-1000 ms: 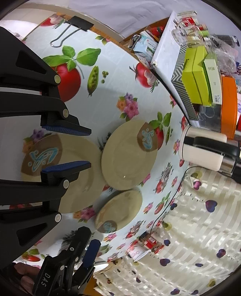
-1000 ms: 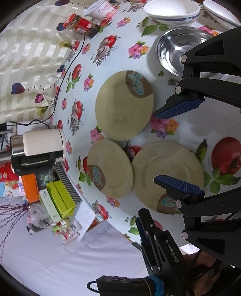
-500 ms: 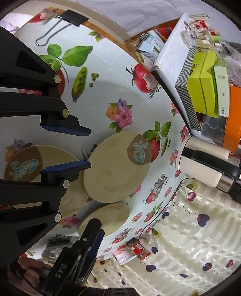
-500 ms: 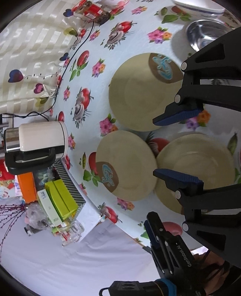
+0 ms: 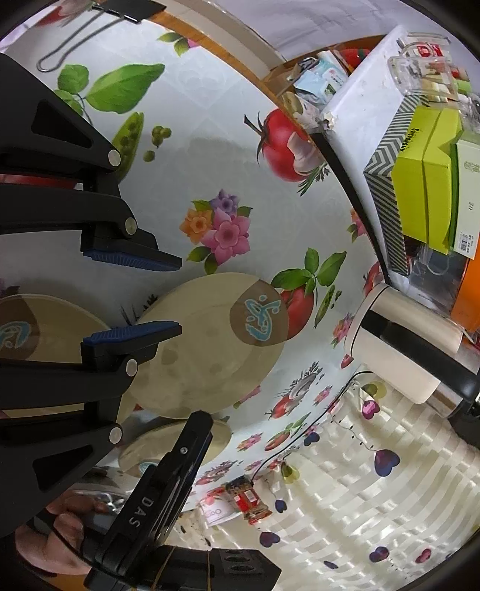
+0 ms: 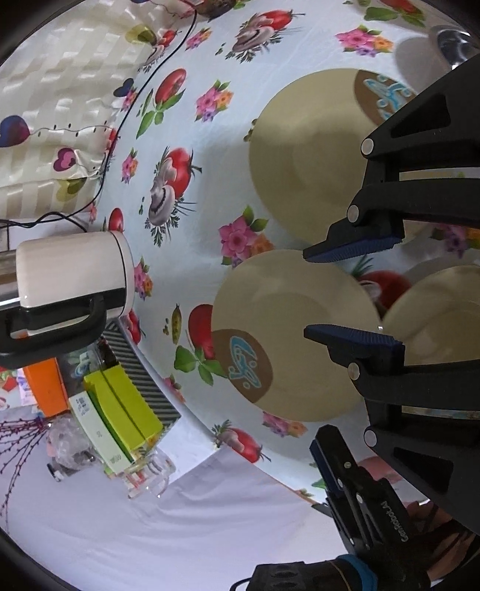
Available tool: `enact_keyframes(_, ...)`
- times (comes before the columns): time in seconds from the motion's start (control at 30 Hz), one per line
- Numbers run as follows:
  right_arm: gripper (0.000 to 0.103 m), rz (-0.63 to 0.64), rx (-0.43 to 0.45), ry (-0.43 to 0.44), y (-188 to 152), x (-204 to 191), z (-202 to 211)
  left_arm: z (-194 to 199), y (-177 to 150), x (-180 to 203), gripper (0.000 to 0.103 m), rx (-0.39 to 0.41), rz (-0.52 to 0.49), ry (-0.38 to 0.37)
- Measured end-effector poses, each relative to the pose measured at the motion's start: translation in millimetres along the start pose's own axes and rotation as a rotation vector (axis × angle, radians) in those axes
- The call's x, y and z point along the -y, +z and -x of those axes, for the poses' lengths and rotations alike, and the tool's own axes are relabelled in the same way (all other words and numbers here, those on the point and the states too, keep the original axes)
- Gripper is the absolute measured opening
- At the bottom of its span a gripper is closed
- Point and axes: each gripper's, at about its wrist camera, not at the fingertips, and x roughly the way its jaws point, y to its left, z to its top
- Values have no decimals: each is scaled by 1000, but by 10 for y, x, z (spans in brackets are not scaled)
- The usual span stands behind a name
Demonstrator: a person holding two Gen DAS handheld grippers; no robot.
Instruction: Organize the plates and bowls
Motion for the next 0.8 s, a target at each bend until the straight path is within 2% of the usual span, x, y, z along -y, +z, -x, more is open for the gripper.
enact_keyframes(0.37,34,-7,4,-24,221,79,-198,-116,42,-50,29,-18,28,-21)
enact_keyframes(0.6,34,-20,-16,-25,237,155,-290,-179,42,-52,29,-27,30,-23)
enact_keyframes(0.8,29,-26,-31,-18,236,176,-347,-214,31,-46,29,-32,16,-19)
